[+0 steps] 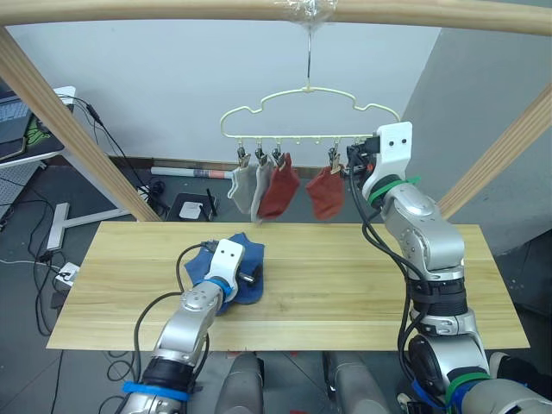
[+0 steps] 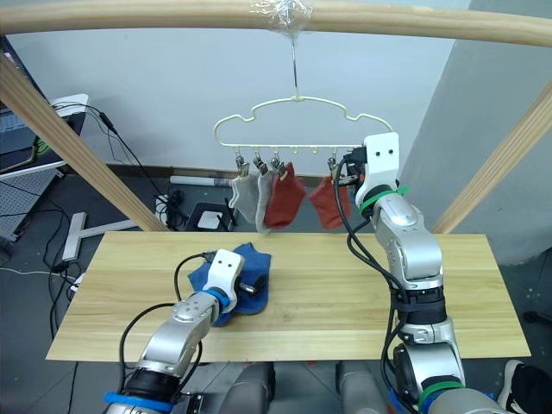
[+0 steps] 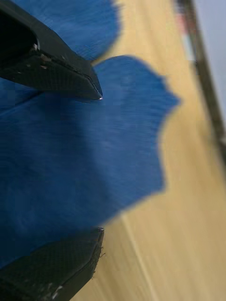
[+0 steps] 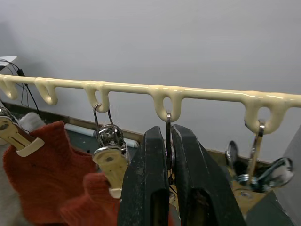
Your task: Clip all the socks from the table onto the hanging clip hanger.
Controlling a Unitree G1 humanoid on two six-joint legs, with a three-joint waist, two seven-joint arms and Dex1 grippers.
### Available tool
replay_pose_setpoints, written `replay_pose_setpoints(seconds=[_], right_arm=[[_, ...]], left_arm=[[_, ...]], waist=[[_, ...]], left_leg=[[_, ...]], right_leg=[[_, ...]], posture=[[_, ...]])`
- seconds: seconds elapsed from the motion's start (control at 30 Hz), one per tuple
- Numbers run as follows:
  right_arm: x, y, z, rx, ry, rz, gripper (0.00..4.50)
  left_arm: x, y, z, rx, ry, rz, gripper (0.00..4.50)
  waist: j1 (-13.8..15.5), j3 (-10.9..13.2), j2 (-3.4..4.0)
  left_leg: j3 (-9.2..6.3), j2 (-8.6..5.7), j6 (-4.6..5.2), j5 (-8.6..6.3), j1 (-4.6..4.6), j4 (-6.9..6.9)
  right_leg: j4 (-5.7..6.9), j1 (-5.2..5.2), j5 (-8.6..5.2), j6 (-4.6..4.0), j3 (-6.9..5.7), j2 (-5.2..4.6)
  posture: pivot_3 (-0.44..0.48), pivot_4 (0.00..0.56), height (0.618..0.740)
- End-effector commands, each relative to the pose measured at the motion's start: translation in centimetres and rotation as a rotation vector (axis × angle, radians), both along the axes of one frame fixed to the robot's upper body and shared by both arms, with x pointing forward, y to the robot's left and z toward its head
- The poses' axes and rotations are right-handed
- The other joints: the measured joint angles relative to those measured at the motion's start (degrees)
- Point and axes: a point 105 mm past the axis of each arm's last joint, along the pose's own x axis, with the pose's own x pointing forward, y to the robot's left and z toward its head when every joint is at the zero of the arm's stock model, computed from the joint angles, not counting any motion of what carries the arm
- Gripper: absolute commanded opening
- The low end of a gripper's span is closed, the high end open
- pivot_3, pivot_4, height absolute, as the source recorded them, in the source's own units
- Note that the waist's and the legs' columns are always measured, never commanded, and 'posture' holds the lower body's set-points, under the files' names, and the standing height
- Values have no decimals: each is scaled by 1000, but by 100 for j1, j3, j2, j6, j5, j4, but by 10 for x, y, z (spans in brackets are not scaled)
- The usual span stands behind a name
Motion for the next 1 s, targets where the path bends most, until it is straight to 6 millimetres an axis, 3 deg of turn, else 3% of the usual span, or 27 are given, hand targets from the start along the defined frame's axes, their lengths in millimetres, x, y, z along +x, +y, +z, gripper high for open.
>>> replay_pose_setpoints(seconds=[0.03,0.2,0.3,0.7,0.77,0.83,0.93,1.0], right_arm=[[-5,-3,7,6,-24,-8,14],[-6,-4,6,-4,-13,-13,14],[-7,-6,7,-7,-8,-19,0],[-10,-15,4,-12,19,-28,0],[-10,-17,4,-11,27,-23,0],[-9,-21,4,-5,46,-19,0],[-4,-39,0,145,203,-9,0],[-2,-46,-2,277,322,-2,0]], left_arm=[[9,-3,5,-21,-24,13,4500],[14,-13,-9,4,32,-15,4500],[10,-17,-16,40,61,-46,3944],[-22,-33,-27,93,84,-200,278],[-25,-36,-25,93,74,-228,16],[-28,-44,-19,77,34,-280,16],[-36,-78,30,12,-213,-515,16],[-40,-91,53,26,-332,-628,16]], waist=[[-6,0,0],[-13,0,0],[-20,-1,0],[-29,-8,9],[-23,-9,10],[-21,-10,12],[-5,-10,12],[16,-10,12]], left_leg=[[0,0,0,0,1,0],[2,0,0,0,2,-1],[1,-1,-1,0,3,1],[2,-1,-1,0,9,1],[2,-1,-1,0,10,1],[2,-1,-1,0,13,2],[2,-1,-1,0,10,3],[1,-2,-1,1,6,4]], right_leg=[[1,0,0,1,1,0],[1,0,3,-2,1,0],[0,5,2,3,1,0],[-2,10,2,4,3,-1],[-2,14,1,6,2,-1],[-3,19,-3,12,2,-1],[-8,21,1,4,2,-2],[-10,20,10,-11,0,-5]], posture=[[38,268,740],[25,262,740],[13,258,740],[4,243,740],[4,243,740],[7,235,740],[7,234,740],[5,230,740]])
